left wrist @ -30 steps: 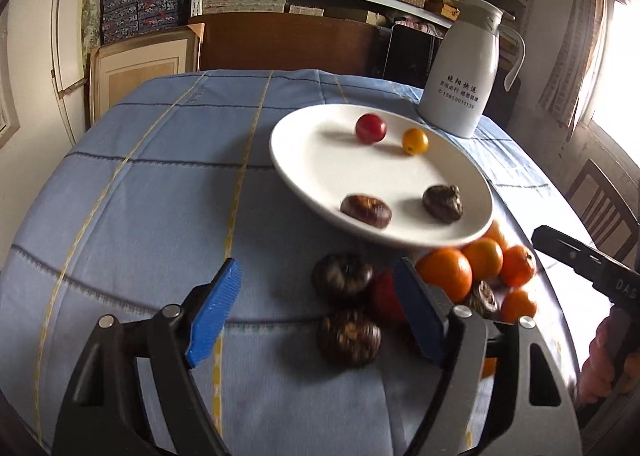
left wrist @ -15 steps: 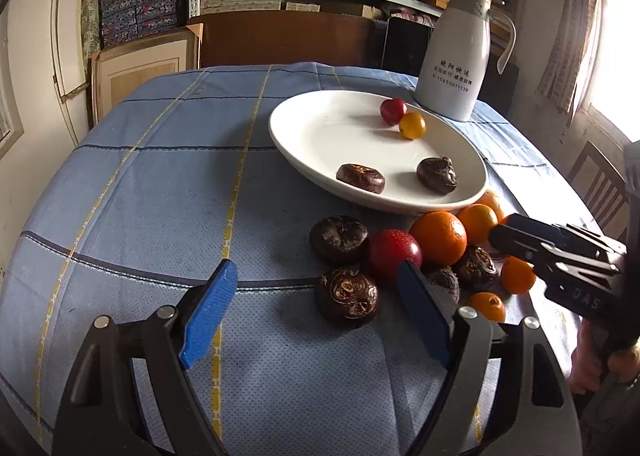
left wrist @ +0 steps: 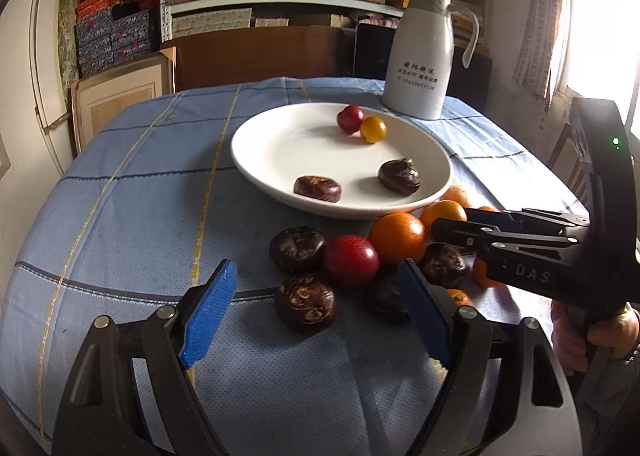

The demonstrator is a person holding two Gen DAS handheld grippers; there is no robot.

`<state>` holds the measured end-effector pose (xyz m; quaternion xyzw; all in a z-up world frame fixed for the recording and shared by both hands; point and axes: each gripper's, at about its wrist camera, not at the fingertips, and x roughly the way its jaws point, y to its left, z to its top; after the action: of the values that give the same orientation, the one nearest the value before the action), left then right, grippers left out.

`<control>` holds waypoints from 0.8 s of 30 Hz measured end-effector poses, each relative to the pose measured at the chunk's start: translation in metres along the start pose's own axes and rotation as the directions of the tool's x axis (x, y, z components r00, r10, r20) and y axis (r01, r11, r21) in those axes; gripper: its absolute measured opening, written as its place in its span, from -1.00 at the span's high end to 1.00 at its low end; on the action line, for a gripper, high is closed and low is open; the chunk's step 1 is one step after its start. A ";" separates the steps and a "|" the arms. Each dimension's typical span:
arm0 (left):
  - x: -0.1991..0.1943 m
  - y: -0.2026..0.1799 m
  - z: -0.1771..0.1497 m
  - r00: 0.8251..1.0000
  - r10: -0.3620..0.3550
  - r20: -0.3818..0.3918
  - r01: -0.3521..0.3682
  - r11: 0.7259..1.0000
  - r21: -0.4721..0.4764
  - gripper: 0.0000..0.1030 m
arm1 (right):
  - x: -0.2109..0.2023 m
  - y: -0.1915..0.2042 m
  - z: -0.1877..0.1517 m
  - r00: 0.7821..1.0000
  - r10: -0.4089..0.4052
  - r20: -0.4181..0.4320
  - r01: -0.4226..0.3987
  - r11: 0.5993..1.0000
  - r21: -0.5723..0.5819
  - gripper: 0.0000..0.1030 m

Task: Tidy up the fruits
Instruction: 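Grasp a large orange with the right gripper while the left gripper grasps a mandarin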

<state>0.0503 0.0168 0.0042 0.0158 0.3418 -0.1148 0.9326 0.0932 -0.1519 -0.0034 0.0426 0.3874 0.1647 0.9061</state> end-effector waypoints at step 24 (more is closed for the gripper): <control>0.074 -0.077 0.029 0.984 0.056 -0.167 -0.025 0.983 0.180 -0.20 | -0.048 -0.069 0.009 0.985 0.072 0.156 -0.113 0.957 0.269 0.27</control>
<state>0.1062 -0.0765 -0.0171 0.1157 0.4088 -0.1240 0.8967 0.0865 -0.2329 0.0216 0.1987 0.3376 0.1478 0.9081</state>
